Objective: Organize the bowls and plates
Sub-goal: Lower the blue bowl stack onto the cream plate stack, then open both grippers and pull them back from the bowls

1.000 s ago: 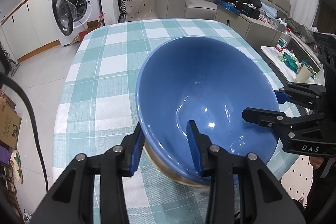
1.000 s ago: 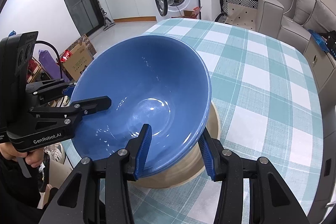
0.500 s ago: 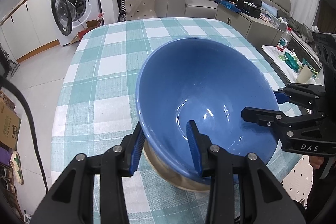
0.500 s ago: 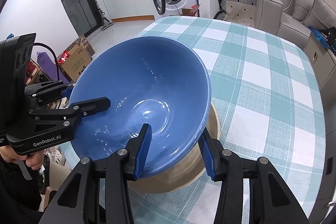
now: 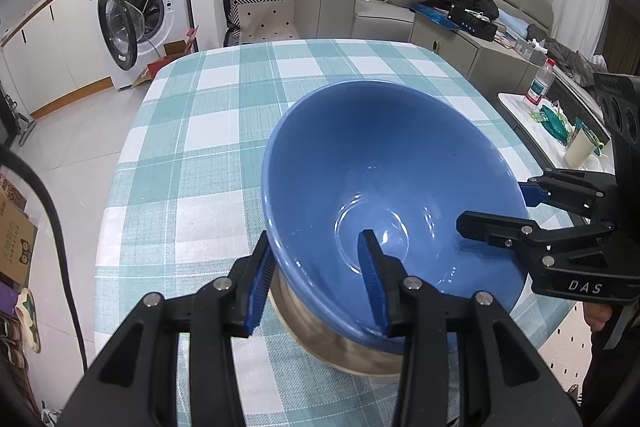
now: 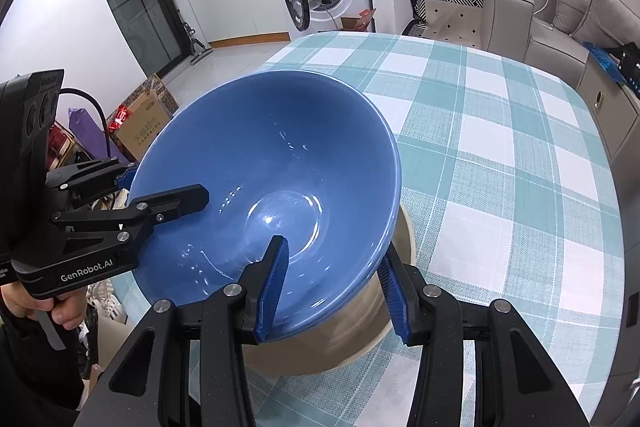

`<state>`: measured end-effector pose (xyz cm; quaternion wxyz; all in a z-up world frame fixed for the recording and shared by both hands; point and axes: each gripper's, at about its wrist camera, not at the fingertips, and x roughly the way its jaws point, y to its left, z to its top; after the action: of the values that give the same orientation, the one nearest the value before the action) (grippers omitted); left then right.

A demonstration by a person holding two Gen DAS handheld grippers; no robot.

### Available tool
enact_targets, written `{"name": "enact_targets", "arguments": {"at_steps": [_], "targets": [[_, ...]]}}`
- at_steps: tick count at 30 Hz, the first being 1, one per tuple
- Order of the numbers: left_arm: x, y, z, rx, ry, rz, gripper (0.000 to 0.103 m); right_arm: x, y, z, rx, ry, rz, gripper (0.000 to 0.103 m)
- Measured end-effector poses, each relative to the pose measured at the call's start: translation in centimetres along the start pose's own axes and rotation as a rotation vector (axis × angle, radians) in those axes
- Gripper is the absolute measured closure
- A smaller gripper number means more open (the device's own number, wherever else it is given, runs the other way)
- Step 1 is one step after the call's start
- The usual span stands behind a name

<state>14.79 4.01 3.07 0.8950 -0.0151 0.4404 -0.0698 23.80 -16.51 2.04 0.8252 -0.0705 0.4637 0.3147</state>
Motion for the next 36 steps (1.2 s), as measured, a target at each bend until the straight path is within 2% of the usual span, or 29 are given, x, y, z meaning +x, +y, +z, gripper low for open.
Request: {"name": "enact_targets", "arguments": {"at_steps": [8, 11, 13, 15, 17, 19, 21, 25, 27, 30, 36], "targets": [[-0.9, -0.1, 0.2, 0.005, -0.049, -0.016, 0.043, -0.3, 0.1, 0.0, -0.007, -0.018, -0.017, 0.052], [-1.2, 0.0, 0.4, 0.005, -0.061, -0.012, 0.043, -0.7, 0.0, 0.1, -0.007, -0.028, -0.023, 0.05], [-1.3, 0.0, 0.4, 0.006, -0.063, -0.008, 0.043, -1.1, 0.1, 0.1, -0.011, -0.042, -0.021, 0.046], [-1.4, 0.1, 0.3, 0.006, -0.064, -0.009, 0.042, -1.5, 0.1, 0.1, -0.016, -0.064, -0.032, 0.035], [-1.4, 0.1, 0.3, 0.004, -0.065, -0.011, 0.04, -1.8, 0.1, 0.1, -0.014, -0.075, -0.036, 0.031], [-1.6, 0.1, 0.1, 0.003, -0.074, -0.01, 0.034, -2.1, -0.1, 0.1, -0.009, -0.081, -0.029, 0.024], [-2.0, 0.1, 0.1, -0.004, -0.095, -0.012, 0.023, -2.3, -0.1, 0.0, -0.009, -0.089, -0.034, 0.021], [-2.7, 0.0, -0.1, -0.003, -0.122, -0.02, 0.021, -2.8, -0.2, -0.3, -0.013, -0.112, -0.046, 0.014], [-3.1, 0.0, -0.3, -0.006, -0.143, -0.035, 0.014, -3.2, -0.2, -0.6, -0.014, -0.128, -0.049, 0.006], [-3.9, 0.0, -0.7, -0.006, -0.18, -0.041, 0.006, -3.8, -0.2, -1.0, -0.02, -0.161, -0.05, 0.002], [-5.4, -0.3, -1.4, -0.006, -0.245, -0.019, 0.004, -5.3, 0.1, -1.8, -0.035, -0.22, -0.037, 0.001]]}}
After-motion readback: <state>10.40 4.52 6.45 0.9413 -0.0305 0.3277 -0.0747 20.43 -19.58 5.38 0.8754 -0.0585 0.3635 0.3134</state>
